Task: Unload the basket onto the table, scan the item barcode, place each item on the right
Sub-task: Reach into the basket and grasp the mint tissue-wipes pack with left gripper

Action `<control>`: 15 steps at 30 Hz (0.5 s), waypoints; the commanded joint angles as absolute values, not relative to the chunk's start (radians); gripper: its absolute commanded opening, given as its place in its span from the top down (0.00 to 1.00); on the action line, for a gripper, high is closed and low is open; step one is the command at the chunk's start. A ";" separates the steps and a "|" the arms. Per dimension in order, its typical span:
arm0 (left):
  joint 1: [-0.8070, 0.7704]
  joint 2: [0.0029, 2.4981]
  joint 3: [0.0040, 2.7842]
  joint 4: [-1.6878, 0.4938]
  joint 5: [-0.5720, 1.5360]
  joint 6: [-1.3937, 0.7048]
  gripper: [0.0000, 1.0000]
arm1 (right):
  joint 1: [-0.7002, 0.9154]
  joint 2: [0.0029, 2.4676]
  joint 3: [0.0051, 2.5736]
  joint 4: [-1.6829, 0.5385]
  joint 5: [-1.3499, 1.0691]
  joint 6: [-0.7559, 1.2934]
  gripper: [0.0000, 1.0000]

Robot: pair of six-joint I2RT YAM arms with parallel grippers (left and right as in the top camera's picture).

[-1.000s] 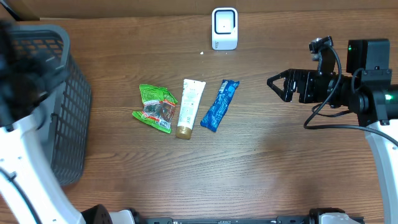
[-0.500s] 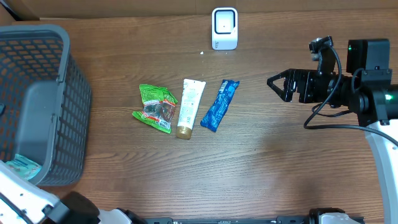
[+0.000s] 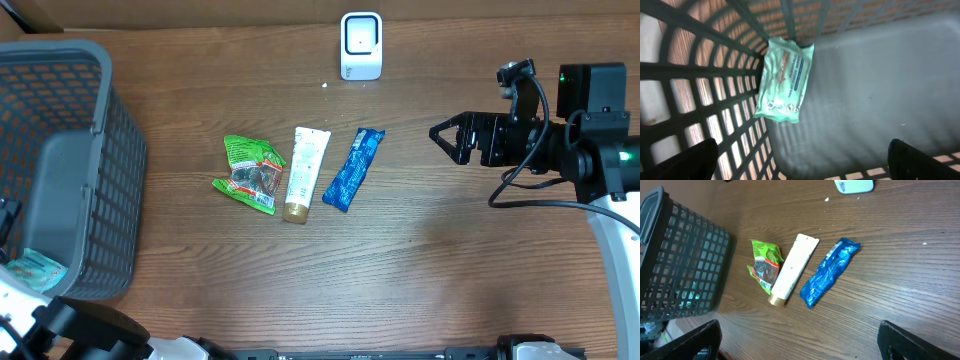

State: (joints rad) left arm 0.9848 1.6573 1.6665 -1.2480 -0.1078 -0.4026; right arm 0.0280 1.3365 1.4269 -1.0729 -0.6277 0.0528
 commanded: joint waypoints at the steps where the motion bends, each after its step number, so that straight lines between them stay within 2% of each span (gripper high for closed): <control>1: 0.988 1.661 1.571 -1.193 -0.175 -0.309 0.00 | 0.033 1.335 1.452 -1.068 -0.630 0.057 0.00; 7: 1.000 1.662 1.479 -1.115 -0.413 -0.279 0.00 | 0.033 1.335 1.452 -1.069 -0.630 0.057 0.00; 15: 1.005 1.662 1.429 -1.006 -0.343 -0.191 0.00 | 0.033 1.336 1.452 -1.069 -0.605 0.057 0.00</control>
State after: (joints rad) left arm 0.9909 1.6608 1.4647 -1.0332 -0.3492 -0.2569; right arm 0.0280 1.3365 1.4269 -1.0725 -0.6235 0.0532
